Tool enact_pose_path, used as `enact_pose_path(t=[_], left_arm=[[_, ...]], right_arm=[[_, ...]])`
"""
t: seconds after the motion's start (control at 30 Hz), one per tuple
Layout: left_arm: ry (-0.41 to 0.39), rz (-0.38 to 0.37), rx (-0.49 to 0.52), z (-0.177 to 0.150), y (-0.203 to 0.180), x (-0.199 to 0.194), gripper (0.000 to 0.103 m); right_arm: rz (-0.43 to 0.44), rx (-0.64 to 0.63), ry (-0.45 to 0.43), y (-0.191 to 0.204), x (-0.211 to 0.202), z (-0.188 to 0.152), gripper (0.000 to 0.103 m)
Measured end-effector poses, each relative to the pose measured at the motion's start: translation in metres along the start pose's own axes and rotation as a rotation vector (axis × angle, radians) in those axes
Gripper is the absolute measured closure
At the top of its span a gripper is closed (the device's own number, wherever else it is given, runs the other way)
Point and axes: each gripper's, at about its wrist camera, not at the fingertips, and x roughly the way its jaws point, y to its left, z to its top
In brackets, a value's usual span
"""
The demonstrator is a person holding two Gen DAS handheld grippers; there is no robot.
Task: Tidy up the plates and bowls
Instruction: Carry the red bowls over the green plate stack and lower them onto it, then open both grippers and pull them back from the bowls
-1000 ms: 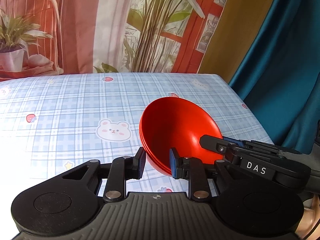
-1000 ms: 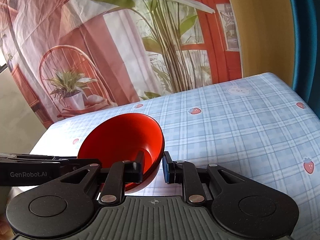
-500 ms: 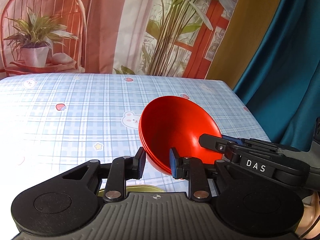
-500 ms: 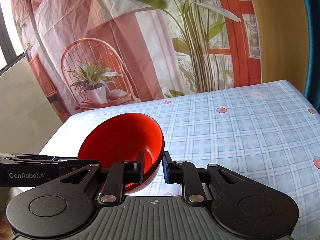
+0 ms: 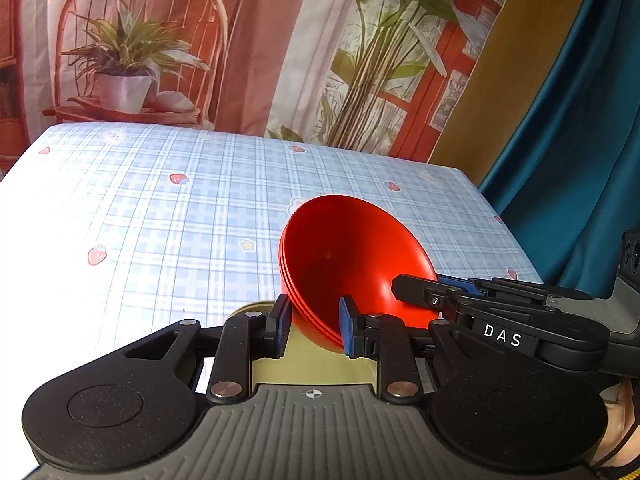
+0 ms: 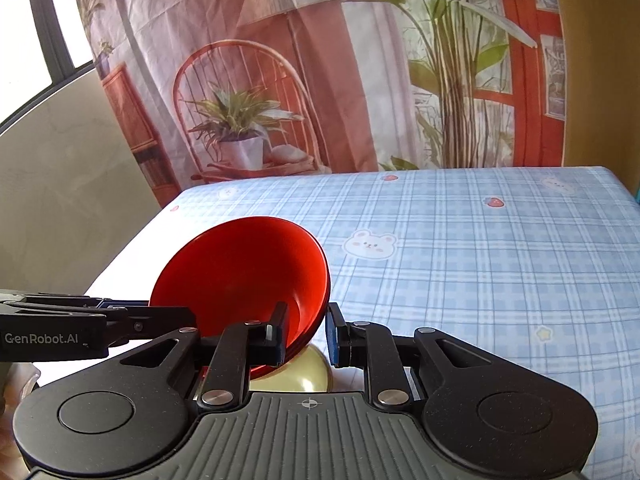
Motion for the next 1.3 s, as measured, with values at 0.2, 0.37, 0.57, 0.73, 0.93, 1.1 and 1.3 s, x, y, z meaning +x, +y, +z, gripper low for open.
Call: enact_pose_path(t=[0.2, 0.37, 0.57, 0.73, 0.93, 1.1, 1.3], left_arm=[[0.030, 0.012, -0.059, -0.025, 0.016, -0.006, 0.077], [0.054, 0.016, -0.091, -0.035, 0.023, -0.004, 0.077], [0.068, 0.013, -0.098, -0.038, 0.024, 0.001, 0.076], [0.065, 0.007, -0.098, -0.039, 0.022, 0.003, 0.073], [0.035, 0.022, -0.072, -0.037, 0.018, -0.001, 0.040], [0.028, 0.033, -0.077, -0.035, 0.018, -0.003, 0.038], [-0.036, 0.097, -0.058, -0.031, 0.015, -0.022, 0.016]], right_arm=[[0.020, -0.019, 0.064, 0.016, 0.007, -0.016, 0.085], [0.018, -0.022, 0.111, 0.024, 0.013, -0.024, 0.084], [0.012, 0.000, 0.148, 0.021, 0.019, -0.029, 0.084], [0.009, 0.006, 0.148, 0.020, 0.019, -0.028, 0.082], [-0.002, 0.002, 0.132, 0.020, 0.015, -0.028, 0.076], [-0.009, -0.005, 0.113, 0.019, 0.012, -0.025, 0.076], [-0.042, -0.005, 0.092, 0.019, 0.003, -0.023, 0.072]])
